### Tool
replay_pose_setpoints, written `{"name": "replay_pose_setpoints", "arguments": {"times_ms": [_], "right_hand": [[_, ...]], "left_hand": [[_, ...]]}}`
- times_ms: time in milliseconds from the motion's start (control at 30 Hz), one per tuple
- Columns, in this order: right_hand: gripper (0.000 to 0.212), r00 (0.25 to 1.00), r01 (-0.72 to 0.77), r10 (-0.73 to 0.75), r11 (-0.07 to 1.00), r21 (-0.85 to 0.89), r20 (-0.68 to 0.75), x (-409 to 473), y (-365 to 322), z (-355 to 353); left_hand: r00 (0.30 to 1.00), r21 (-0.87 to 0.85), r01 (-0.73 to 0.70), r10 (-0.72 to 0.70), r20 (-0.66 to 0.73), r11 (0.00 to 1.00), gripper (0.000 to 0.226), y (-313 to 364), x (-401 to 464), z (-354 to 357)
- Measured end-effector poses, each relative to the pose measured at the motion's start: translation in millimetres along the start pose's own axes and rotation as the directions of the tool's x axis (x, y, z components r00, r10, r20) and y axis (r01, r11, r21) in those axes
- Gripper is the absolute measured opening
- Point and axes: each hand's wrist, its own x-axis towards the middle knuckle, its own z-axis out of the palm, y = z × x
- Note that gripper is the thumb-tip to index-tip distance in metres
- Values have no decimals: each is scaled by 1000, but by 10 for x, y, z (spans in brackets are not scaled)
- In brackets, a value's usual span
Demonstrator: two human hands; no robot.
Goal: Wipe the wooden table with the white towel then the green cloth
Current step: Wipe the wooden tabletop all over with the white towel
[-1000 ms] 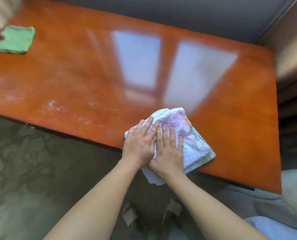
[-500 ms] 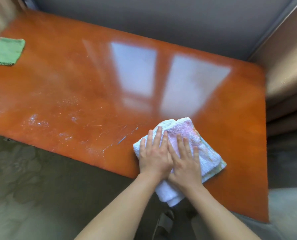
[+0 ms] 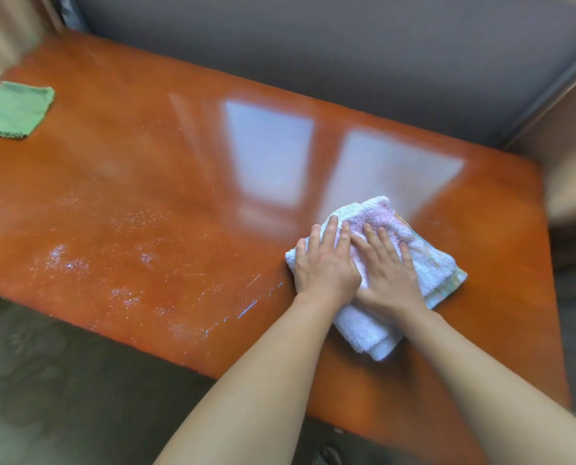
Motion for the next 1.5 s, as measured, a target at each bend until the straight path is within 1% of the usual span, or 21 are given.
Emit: {"name": "replay_pose_setpoints", "arguments": {"times_ms": [100,200,333,400,433,467,533,633,700,767,867,900,967,1067,1233,1367,1500], "right_hand": [[100,999,7,-7,1000,-10,32,3,-182,-10],[101,997,51,-49,998,-27,64,-13,-578,56],[96,990,128,-125,991,-28,70,-176,-1161,242],[92,987,146,-143,989,-26,77,-321,-1343,315],[90,986,160,-159,987,-17,52,-424,-1414,349],[87,983,182,-182,983,0,16,-544,-1470,380],[82,970,242,-243,970,33,5,-776,-1517,418],[81,948,306,-314,945,113,59,-990,-1362,419],[80,930,300,-335,930,213,150,-1005,-1261,343],[74,930,303,-340,923,239,137,-974,-1224,315],[64,964,226,-256,931,285,71,-909,-1203,388],[62,975,205,-220,941,268,25,-873,-1189,428],[57,989,147,-141,976,158,-50,-749,-1143,464],[56,995,67,-59,994,88,-84,-374,-1044,407],[57,995,30,-27,999,27,-95,413,-782,245],[58,993,35,-34,999,0,-109,1094,-559,94],[61,995,29,-32,999,-32,-98,1792,-364,-88]], "left_hand": [[999,-9,-2,2,-40,1000,56,-170,-87,-31],[996,-27,56,-57,-67,998,57,-521,-232,-112],[988,2,100,-99,-121,995,54,-1055,-593,-220],[987,0,118,-117,-113,993,53,-1186,-808,-238],[986,-7,134,-134,-103,991,53,-1216,-921,-230],[983,-16,153,-154,-102,988,53,-1232,-1044,-224],[974,-35,185,-188,-126,982,57,-1220,-1301,-219],[973,-77,189,-197,-118,979,54,-1120,-1547,-175],[976,-55,166,-172,-137,985,50,-1058,-1524,-171],[976,-14,153,-153,-153,988,49,-1035,-1424,-171],[984,24,125,-121,-127,992,53,-1051,-1286,-129],[988,43,106,-100,-118,994,54,-1052,-1250,-119],[992,72,72,-64,-108,995,55,-1032,-1129,-139],[992,67,67,-59,-113,996,57,-942,-717,-185],[991,29,67,-63,-121,997,65,-777,76,-316],[983,56,76,-65,-173,996,65,-680,761,-466],[986,26,107,-103,-129,994,79,-592,1426,-608]]}}
